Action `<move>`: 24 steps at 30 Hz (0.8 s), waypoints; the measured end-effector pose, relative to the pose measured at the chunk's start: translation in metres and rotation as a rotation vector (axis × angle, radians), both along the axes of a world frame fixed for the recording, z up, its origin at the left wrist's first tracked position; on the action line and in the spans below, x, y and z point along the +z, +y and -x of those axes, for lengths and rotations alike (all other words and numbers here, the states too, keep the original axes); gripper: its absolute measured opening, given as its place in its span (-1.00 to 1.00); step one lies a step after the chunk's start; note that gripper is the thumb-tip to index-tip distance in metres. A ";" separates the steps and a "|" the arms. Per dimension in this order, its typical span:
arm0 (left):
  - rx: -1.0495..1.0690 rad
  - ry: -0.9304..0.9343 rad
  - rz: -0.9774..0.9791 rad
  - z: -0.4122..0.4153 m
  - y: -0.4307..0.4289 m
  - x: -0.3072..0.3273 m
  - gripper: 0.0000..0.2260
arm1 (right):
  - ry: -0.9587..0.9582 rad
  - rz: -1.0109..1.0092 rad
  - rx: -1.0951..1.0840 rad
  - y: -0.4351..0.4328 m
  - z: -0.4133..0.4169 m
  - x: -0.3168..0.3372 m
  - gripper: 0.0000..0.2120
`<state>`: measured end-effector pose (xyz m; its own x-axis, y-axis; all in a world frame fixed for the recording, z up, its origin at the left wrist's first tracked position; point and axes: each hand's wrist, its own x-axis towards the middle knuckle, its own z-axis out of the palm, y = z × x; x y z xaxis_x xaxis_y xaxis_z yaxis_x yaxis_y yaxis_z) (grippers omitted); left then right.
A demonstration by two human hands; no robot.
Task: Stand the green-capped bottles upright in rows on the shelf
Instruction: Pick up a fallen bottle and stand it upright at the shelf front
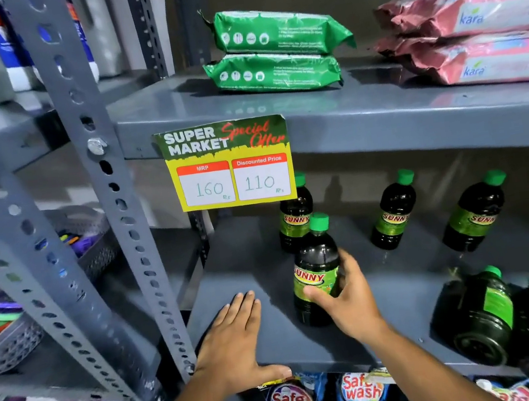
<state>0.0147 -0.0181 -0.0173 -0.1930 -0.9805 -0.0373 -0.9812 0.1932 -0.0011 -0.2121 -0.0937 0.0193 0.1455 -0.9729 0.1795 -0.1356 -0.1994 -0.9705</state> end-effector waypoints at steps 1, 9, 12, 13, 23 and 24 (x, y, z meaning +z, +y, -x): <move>0.000 -0.004 0.002 0.000 0.000 0.000 0.20 | -0.005 0.016 0.034 0.002 0.001 -0.002 -0.25; 0.000 -0.014 0.010 0.000 0.000 -0.001 0.20 | 0.074 0.084 0.126 0.020 0.014 -0.002 -0.24; 0.004 -0.006 0.014 0.000 -0.001 -0.002 0.21 | 0.145 0.118 0.100 0.025 0.013 -0.002 -0.29; 0.005 -0.006 0.014 0.000 0.000 -0.002 0.21 | 0.146 0.120 0.099 0.025 0.013 -0.003 -0.30; 0.007 -0.001 0.018 0.000 0.001 -0.002 0.20 | 0.326 0.161 0.027 0.029 0.015 -0.022 -0.26; 0.008 -0.001 0.019 0.000 0.001 -0.002 0.20 | 0.347 0.159 0.006 0.027 0.014 -0.024 -0.26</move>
